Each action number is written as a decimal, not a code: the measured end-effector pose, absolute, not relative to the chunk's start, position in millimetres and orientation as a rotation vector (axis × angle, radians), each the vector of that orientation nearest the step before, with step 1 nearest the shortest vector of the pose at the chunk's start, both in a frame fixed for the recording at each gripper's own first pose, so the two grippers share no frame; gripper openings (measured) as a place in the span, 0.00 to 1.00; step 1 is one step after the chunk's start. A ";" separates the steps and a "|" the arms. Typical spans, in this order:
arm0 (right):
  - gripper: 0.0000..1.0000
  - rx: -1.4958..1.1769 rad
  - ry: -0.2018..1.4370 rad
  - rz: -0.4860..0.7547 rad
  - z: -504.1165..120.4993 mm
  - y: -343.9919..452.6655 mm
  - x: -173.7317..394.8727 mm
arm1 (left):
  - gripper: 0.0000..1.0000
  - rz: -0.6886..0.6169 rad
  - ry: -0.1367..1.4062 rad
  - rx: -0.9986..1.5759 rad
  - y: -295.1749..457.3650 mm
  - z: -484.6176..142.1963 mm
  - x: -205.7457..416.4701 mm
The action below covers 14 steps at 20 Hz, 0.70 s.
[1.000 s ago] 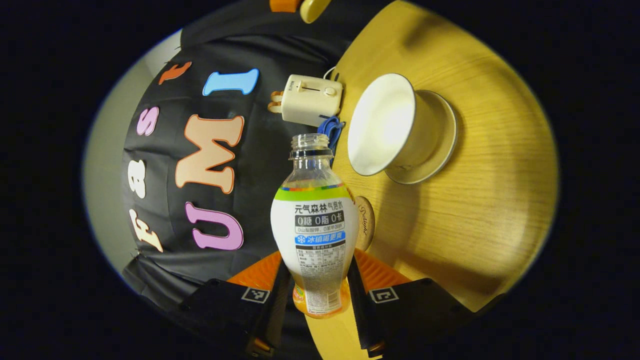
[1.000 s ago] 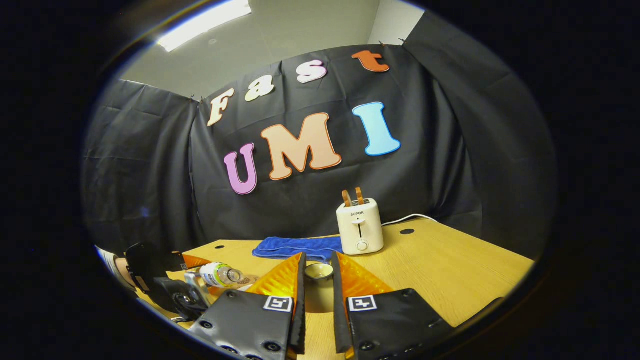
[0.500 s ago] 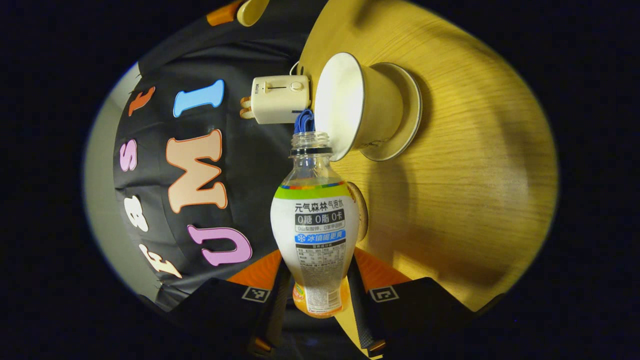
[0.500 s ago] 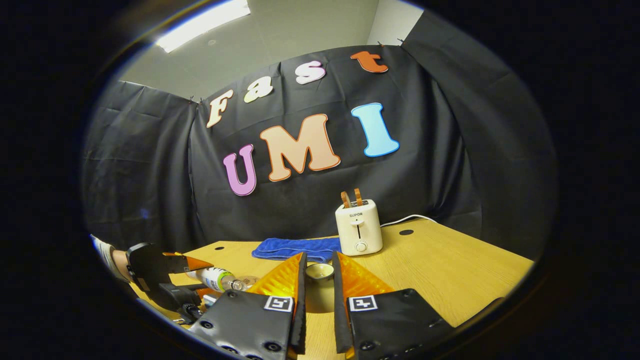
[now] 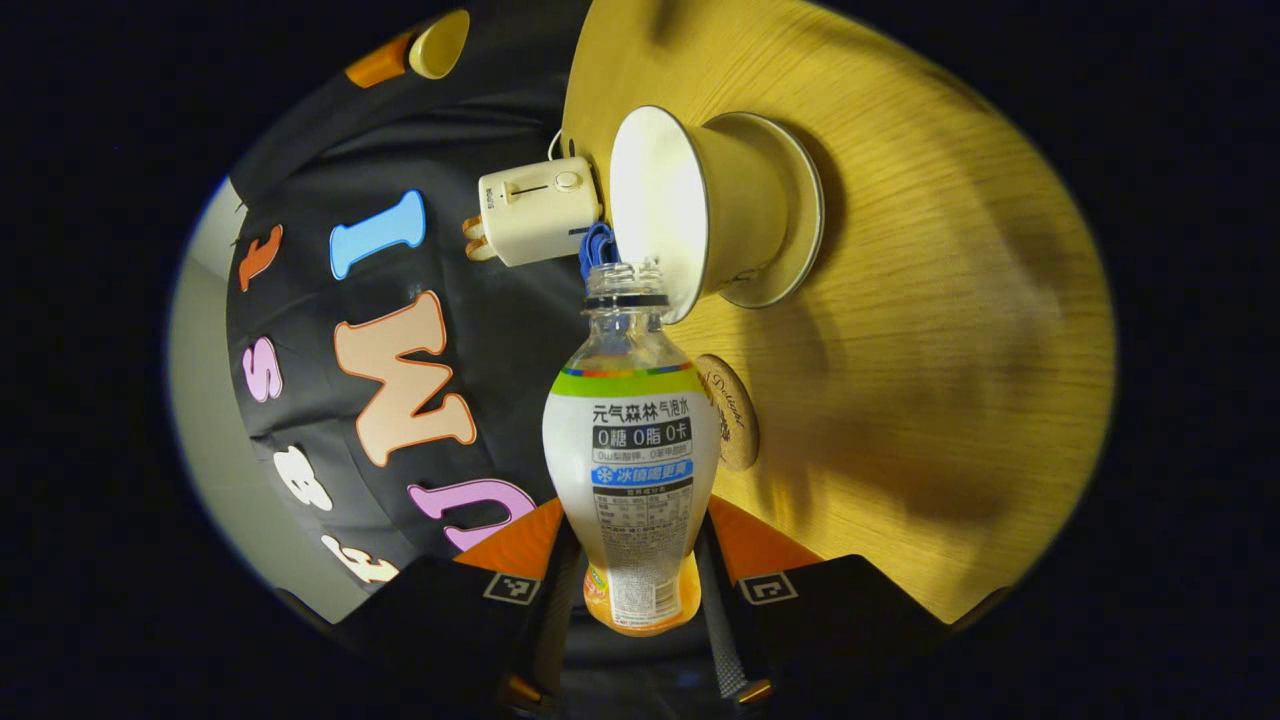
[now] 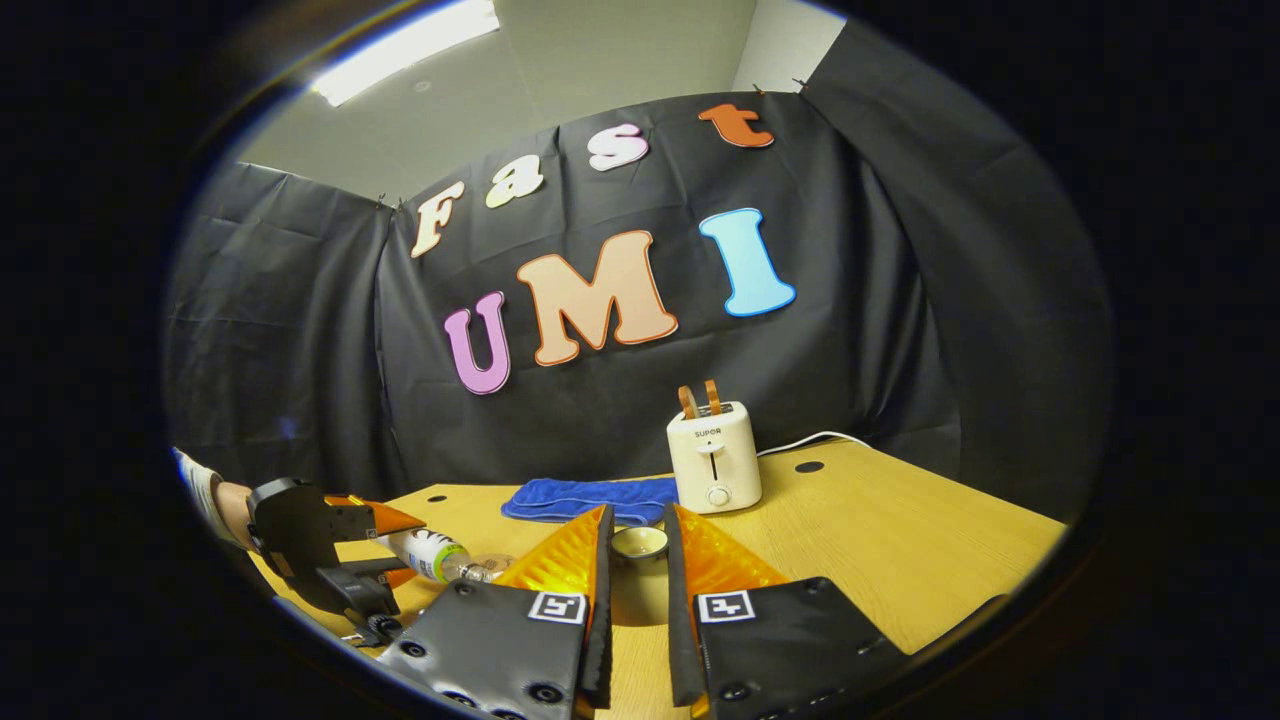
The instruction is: Open the teacup lid with one hand, grasp the water bottle and pour water into the teacup with the other hand; after pouring, place the water bottle on the coaster and then close the teacup lid.
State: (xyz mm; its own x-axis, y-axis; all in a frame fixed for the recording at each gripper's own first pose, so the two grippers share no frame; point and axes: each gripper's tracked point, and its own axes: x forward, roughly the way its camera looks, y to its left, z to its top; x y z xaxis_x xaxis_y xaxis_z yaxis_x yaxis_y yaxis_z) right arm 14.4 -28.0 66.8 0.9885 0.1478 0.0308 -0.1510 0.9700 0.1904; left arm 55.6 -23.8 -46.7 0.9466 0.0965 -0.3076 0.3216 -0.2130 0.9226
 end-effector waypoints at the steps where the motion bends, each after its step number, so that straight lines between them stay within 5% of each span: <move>1: 0.26 0.195 -0.017 0.152 66.3 -27.8 14.3 | 0.57 -0.212 0.312 1.797 -23.6 -42.3 55.6; 14: 0.26 0.199 -0.021 0.158 70.0 -29.0 12.6 | 0.57 -0.192 0.299 1.968 -21.0 -16.3 56.2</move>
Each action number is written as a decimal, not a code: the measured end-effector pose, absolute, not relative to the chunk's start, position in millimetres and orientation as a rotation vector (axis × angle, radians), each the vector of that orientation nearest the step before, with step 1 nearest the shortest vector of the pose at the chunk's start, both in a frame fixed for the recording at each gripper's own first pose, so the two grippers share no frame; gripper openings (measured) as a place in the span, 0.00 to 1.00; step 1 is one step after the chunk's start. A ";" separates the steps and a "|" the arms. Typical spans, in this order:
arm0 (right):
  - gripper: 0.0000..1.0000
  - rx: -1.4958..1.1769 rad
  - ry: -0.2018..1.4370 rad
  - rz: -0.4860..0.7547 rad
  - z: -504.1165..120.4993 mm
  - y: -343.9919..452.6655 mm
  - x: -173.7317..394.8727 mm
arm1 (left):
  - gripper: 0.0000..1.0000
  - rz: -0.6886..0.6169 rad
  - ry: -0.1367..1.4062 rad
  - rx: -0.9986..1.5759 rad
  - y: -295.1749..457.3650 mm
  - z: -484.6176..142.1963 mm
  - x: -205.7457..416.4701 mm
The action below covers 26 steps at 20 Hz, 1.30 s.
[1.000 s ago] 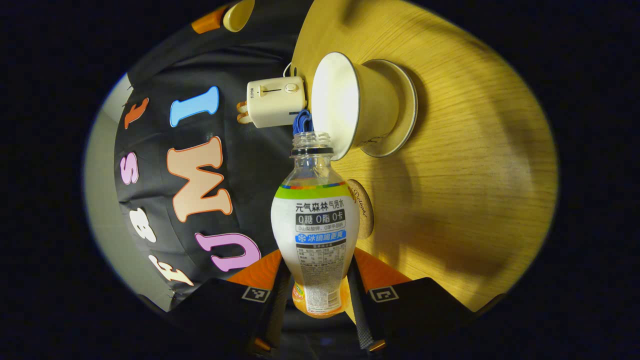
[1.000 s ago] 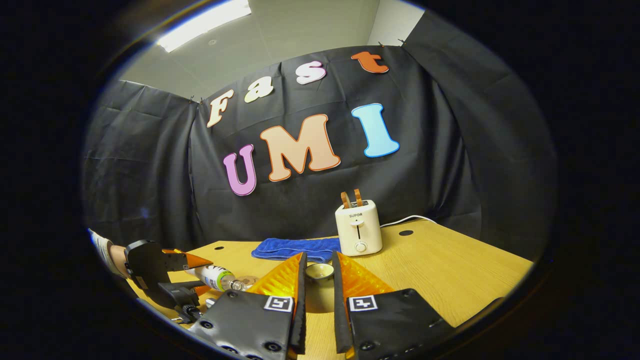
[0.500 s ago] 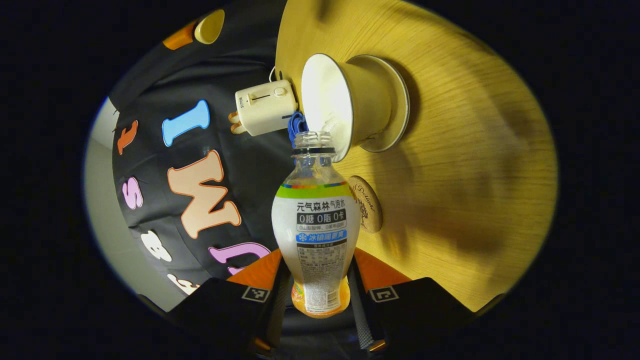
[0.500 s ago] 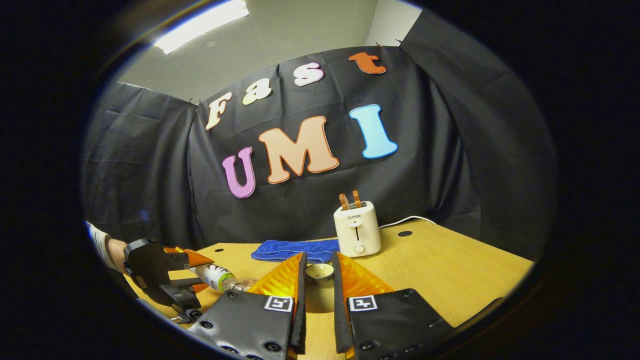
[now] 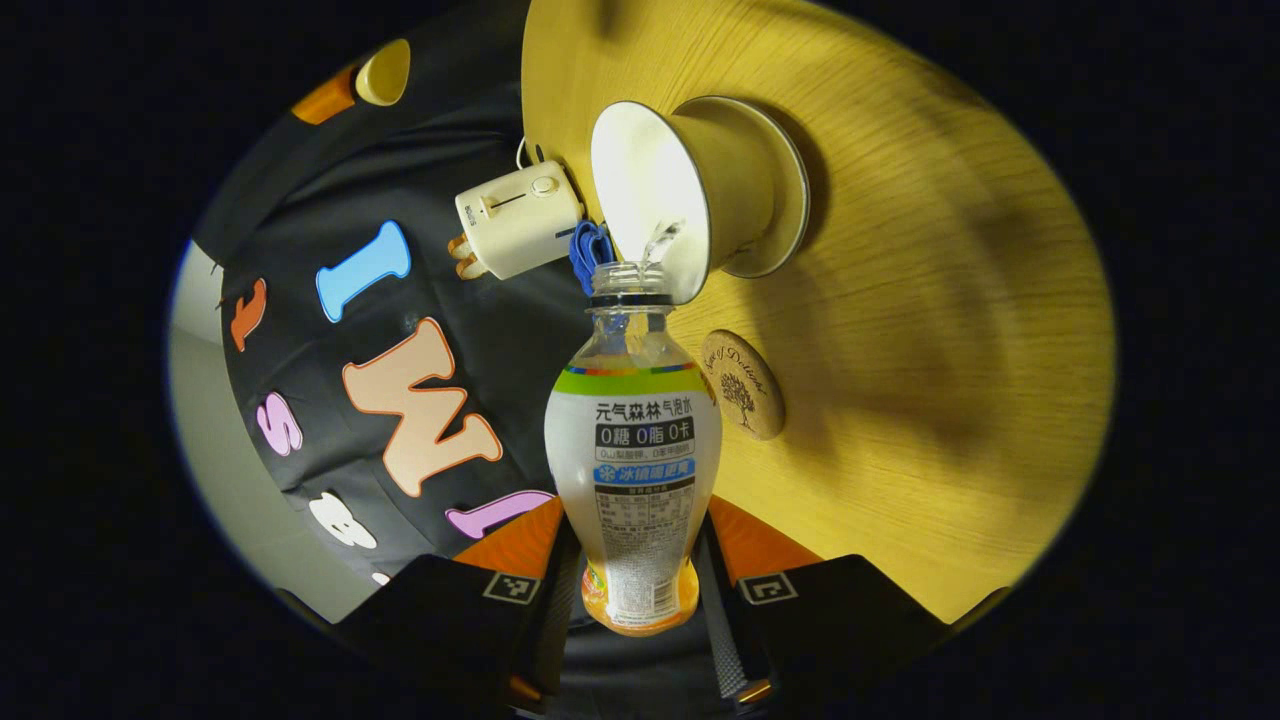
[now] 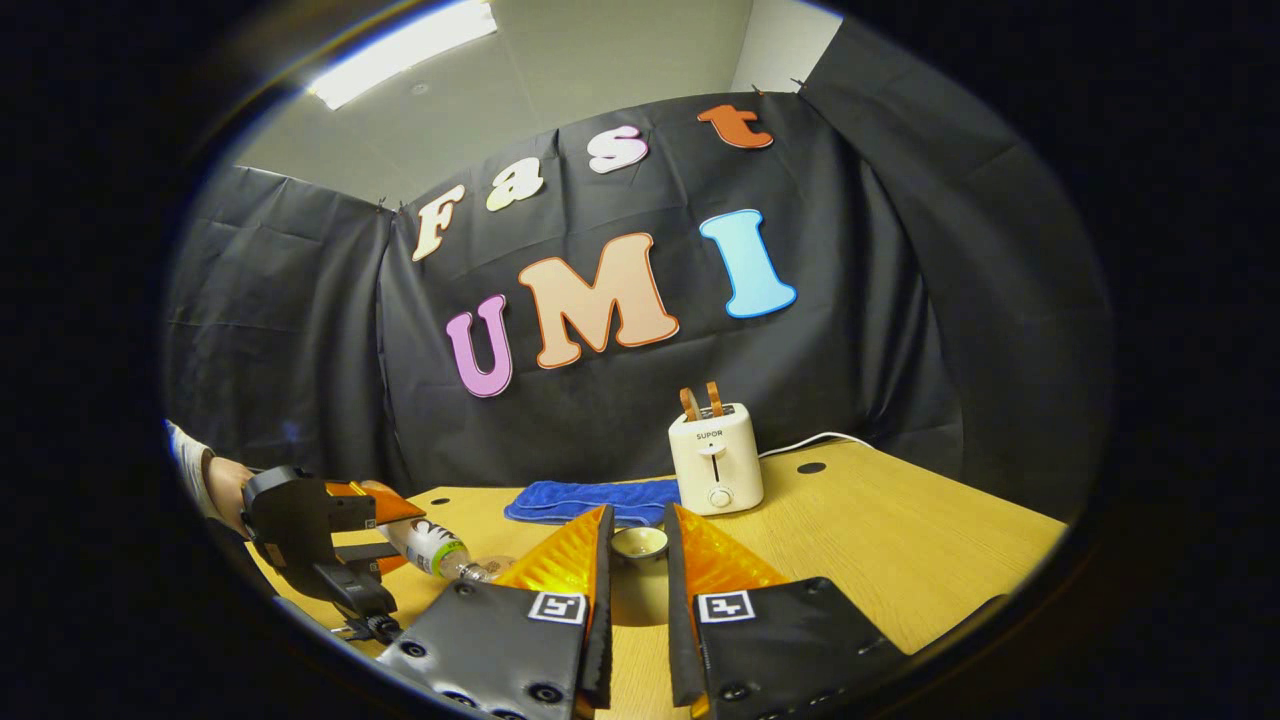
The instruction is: Open the teacup lid with one hand, grasp the water bottle and pour water into the teacup with the other hand; after pouring, place the water bottle on the coaster and then close the teacup lid.
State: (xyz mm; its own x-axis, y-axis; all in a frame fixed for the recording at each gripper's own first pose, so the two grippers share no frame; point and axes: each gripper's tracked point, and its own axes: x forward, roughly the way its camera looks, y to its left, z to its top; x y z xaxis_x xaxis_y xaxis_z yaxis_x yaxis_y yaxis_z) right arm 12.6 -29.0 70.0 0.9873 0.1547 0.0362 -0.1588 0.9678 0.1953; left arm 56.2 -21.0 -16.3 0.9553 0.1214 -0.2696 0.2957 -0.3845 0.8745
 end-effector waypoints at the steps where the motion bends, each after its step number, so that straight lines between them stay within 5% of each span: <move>1: 0.26 0.201 -0.021 0.159 69.7 -29.6 13.2 | 0.57 -0.189 0.299 1.978 -20.7 -13.7 58.0; 26: 0.26 0.245 -0.023 0.180 75.3 -32.6 10.7 | 0.57 -0.209 0.317 2.231 -41.1 26.6 55.4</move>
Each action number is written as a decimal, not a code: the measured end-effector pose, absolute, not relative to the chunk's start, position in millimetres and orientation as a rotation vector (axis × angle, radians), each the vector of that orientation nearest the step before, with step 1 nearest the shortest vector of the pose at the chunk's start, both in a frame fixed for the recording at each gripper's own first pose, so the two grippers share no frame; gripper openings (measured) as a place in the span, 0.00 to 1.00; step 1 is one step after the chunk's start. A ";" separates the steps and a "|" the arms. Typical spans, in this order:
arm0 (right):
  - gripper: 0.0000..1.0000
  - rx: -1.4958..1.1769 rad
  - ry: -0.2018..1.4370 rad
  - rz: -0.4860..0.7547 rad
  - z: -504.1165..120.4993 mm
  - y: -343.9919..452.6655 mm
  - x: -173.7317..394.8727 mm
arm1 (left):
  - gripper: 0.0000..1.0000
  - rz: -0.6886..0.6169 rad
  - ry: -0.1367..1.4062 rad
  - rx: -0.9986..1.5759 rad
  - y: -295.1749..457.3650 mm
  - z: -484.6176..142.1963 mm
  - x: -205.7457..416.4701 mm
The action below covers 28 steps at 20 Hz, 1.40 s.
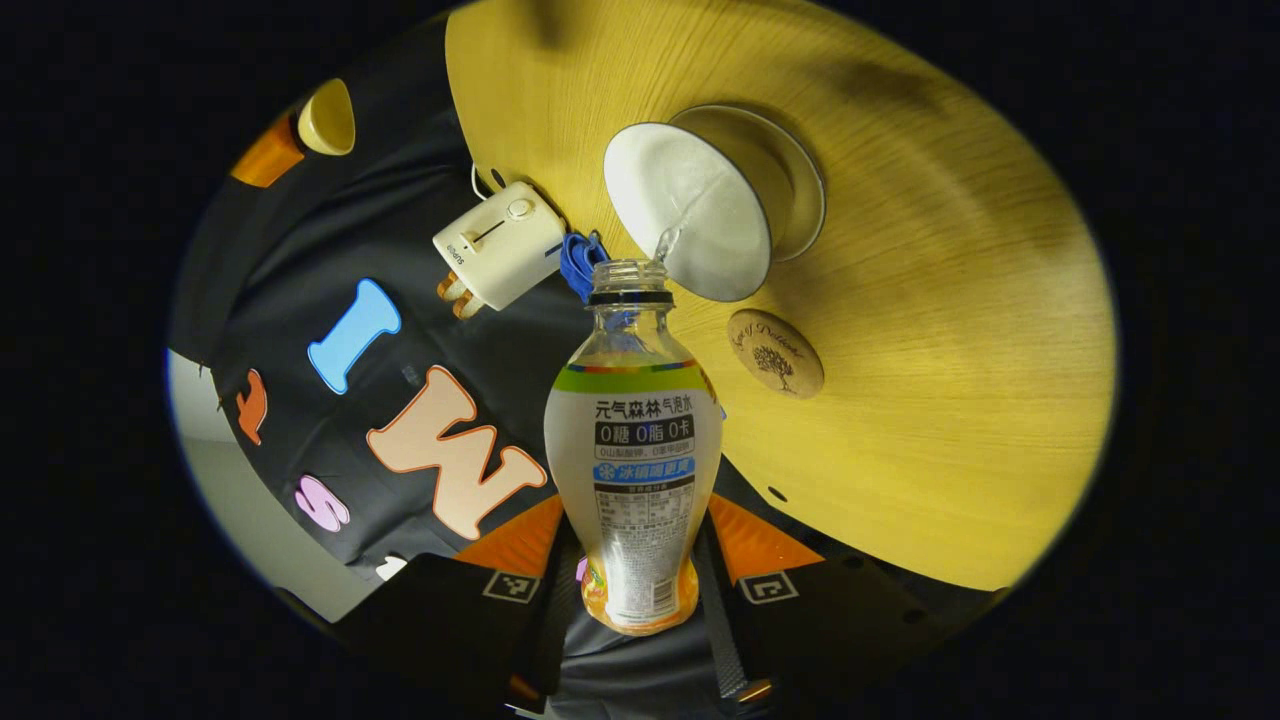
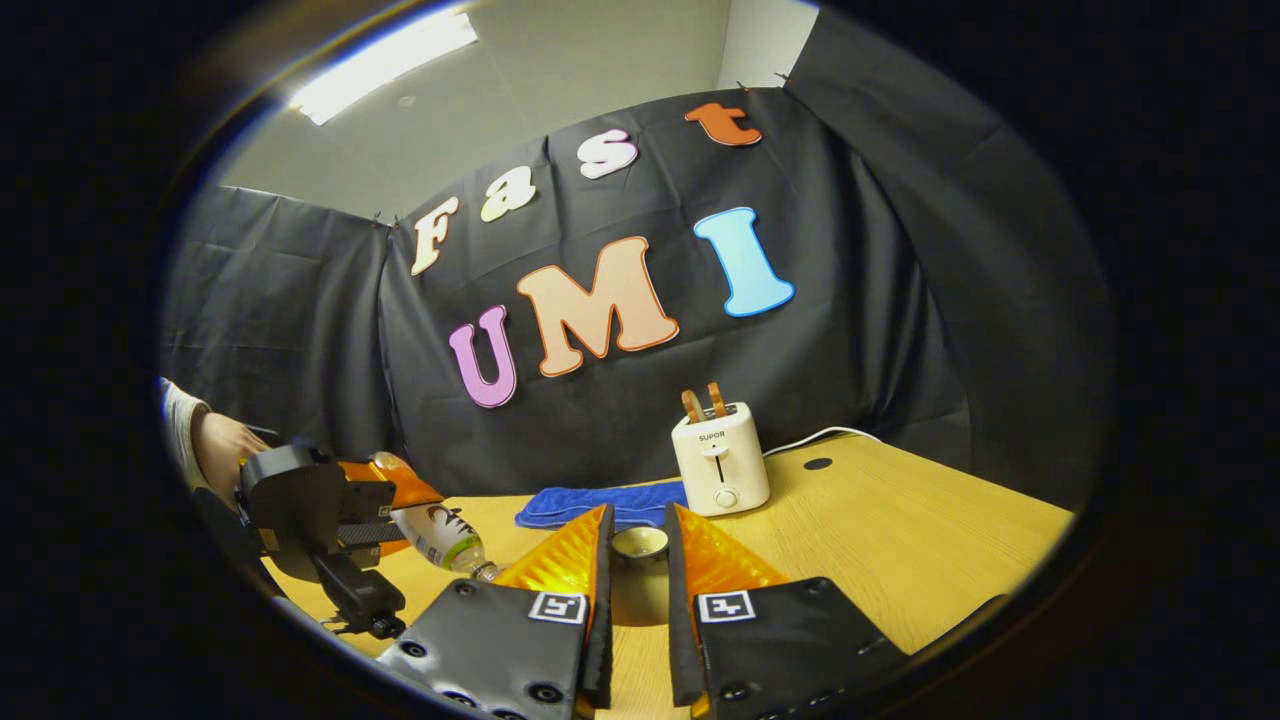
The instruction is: Open the teacup lid with one hand, grasp the water bottle and pour water into the teacup with the other hand; after pouring, place the water bottle on the coaster and then close the teacup lid.
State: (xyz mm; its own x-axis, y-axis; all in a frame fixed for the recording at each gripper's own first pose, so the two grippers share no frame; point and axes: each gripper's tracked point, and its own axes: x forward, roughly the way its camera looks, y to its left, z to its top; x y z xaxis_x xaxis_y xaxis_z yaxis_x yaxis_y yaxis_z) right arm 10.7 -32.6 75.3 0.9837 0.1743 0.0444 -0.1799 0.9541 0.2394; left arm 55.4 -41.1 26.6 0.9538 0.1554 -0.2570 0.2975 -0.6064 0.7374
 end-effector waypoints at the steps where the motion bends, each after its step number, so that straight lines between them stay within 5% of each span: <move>1: 0.26 0.242 -0.026 0.179 75.6 -32.9 10.7 | 0.58 -0.211 0.321 2.236 -41.3 27.2 55.6; 28: 0.26 0.233 -0.010 0.186 68.7 -27.8 12.5 | 0.57 -0.268 0.400 2.265 -24.1 4.1 52.2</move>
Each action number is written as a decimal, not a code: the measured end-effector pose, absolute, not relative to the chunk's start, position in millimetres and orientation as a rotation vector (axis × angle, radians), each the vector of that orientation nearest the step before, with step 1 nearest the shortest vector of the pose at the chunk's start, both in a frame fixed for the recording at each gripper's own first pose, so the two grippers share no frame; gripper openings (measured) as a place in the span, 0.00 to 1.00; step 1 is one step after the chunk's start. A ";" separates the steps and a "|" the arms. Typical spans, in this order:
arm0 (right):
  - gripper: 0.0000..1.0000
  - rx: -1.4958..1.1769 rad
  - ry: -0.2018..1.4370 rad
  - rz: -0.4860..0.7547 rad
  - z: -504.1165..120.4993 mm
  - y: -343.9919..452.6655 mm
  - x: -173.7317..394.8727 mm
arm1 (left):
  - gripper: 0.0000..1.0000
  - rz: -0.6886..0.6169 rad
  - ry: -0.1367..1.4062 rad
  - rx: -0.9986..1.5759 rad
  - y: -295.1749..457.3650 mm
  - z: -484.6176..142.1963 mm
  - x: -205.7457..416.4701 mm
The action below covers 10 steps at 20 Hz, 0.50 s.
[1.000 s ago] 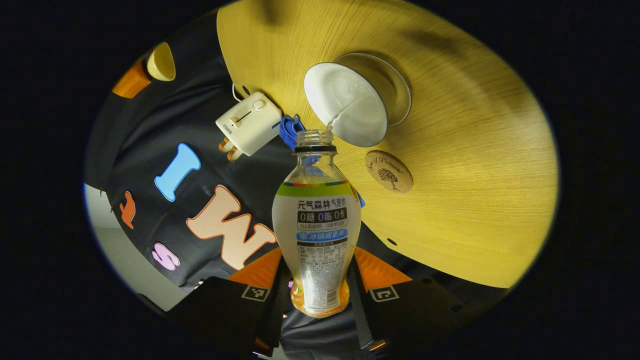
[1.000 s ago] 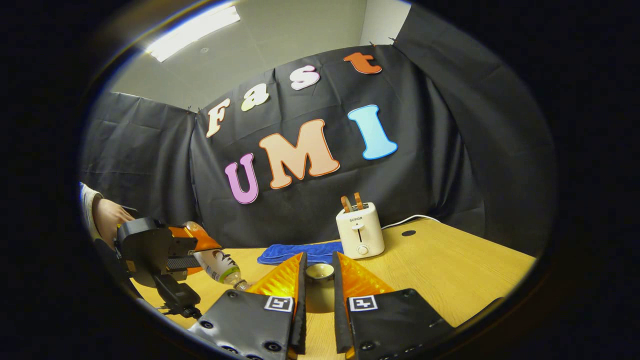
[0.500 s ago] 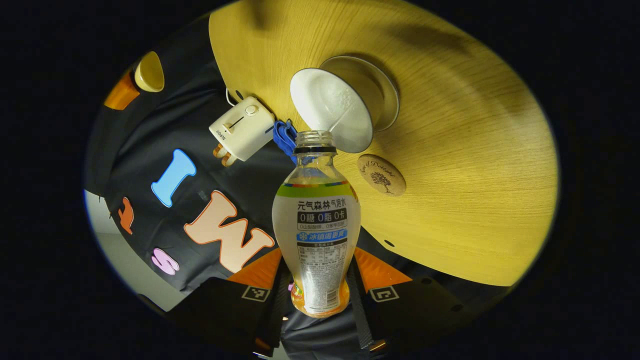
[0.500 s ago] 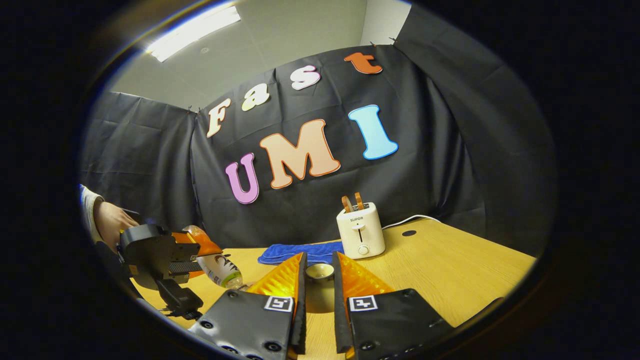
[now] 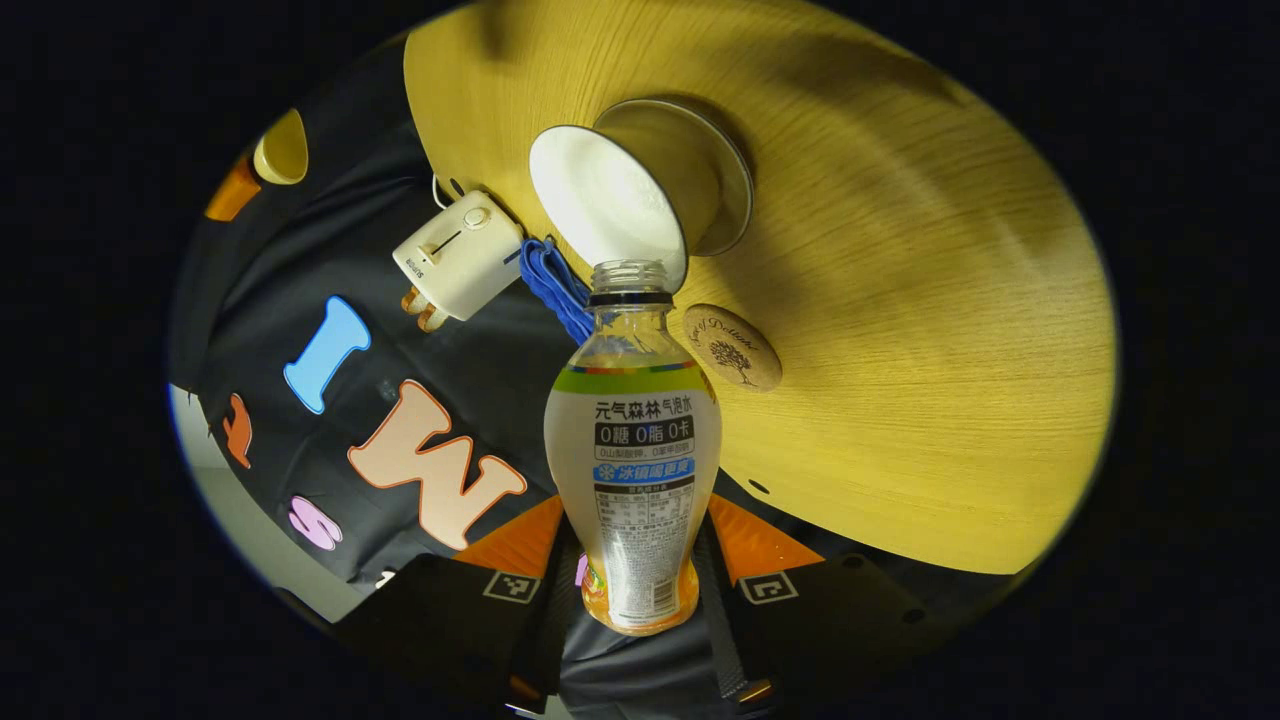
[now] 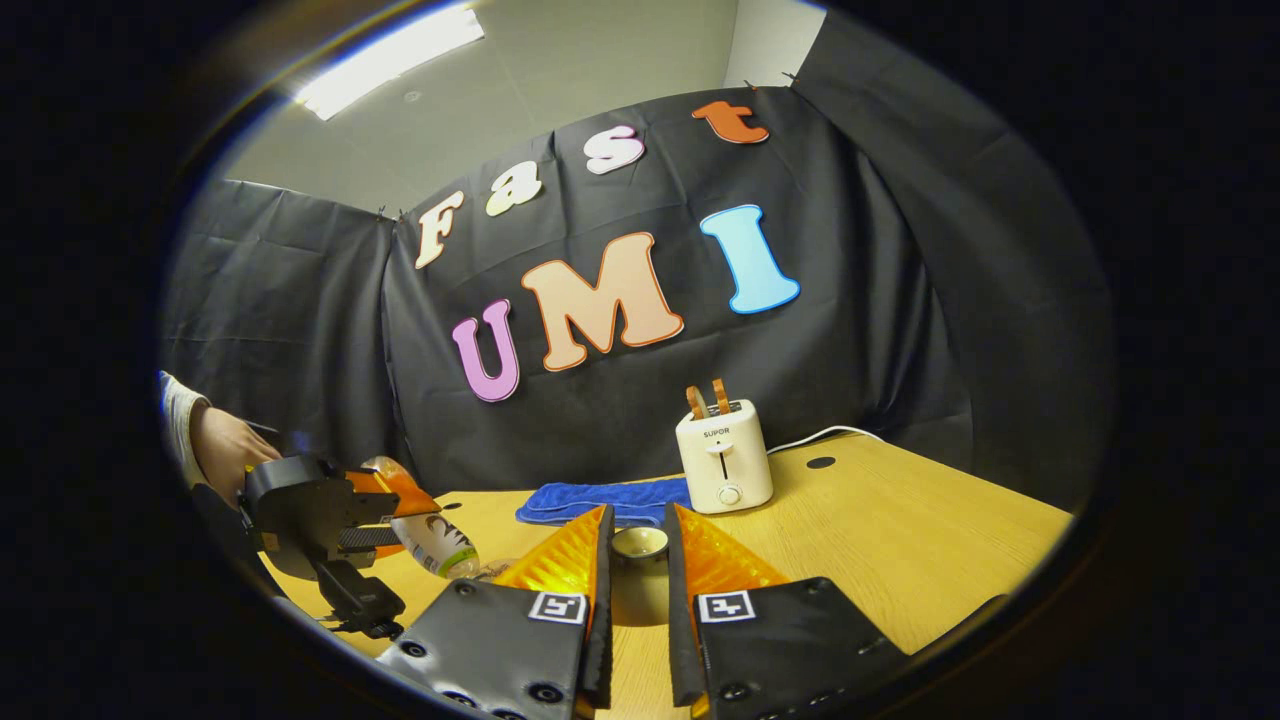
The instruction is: Open the teacup lid with one hand, grasp the water bottle and pour water into the teacup with the other hand; after pouring, place the water bottle on the coaster and then close the teacup lid.
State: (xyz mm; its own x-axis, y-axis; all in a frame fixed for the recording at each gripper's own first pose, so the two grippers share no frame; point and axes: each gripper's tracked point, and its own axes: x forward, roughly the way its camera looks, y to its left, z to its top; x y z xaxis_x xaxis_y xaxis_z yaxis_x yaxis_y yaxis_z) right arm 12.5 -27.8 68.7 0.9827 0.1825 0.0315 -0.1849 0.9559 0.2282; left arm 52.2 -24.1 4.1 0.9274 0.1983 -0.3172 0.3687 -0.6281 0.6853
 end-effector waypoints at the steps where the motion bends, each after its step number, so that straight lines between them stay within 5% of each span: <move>1: 0.26 0.232 -0.010 0.187 68.2 -27.6 12.6 | 0.57 -0.270 0.405 2.269 -22.9 3.0 51.8; 10: 0.26 0.232 -0.007 0.185 68.3 -28.3 13.7 | 0.57 -0.309 0.424 2.159 -21.3 -7.2 50.0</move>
